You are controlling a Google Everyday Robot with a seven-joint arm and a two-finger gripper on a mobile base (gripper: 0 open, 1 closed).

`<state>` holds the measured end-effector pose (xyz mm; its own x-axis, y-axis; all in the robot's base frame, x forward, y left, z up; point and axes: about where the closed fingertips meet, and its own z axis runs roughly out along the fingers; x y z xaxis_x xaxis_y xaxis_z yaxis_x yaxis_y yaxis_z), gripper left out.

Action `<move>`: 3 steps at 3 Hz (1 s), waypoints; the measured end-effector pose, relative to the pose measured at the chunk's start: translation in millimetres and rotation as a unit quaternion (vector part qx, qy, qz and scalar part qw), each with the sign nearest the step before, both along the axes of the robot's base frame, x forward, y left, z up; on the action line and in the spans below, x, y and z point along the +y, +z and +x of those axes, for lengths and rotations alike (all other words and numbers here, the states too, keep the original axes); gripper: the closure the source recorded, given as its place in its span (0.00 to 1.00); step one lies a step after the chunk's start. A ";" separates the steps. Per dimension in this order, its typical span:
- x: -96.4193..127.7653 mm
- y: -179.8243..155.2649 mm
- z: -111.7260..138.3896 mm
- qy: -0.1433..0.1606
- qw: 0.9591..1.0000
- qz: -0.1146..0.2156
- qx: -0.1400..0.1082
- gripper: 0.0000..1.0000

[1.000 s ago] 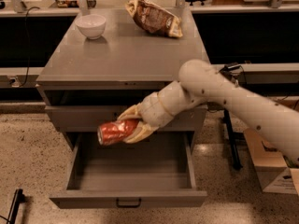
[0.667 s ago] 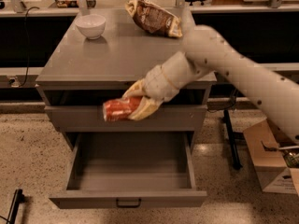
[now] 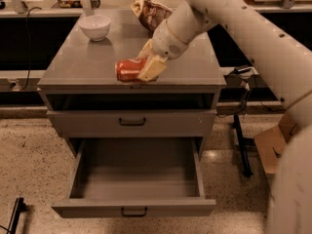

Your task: Pick coke can from middle drawer and place on counter

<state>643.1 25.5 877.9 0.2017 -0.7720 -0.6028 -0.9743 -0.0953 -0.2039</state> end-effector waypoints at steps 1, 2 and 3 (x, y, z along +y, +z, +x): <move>-2.1 6.1 35.4 -0.046 0.999 0.012 0.018 1.00; -0.3 -7.5 64.3 -0.076 0.995 0.040 0.050 0.82; -1.4 -26.2 81.8 -0.097 0.991 0.055 0.079 0.59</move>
Offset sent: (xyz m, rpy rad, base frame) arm 0.1054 -0.0046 -0.0210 0.1518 0.1840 -0.2314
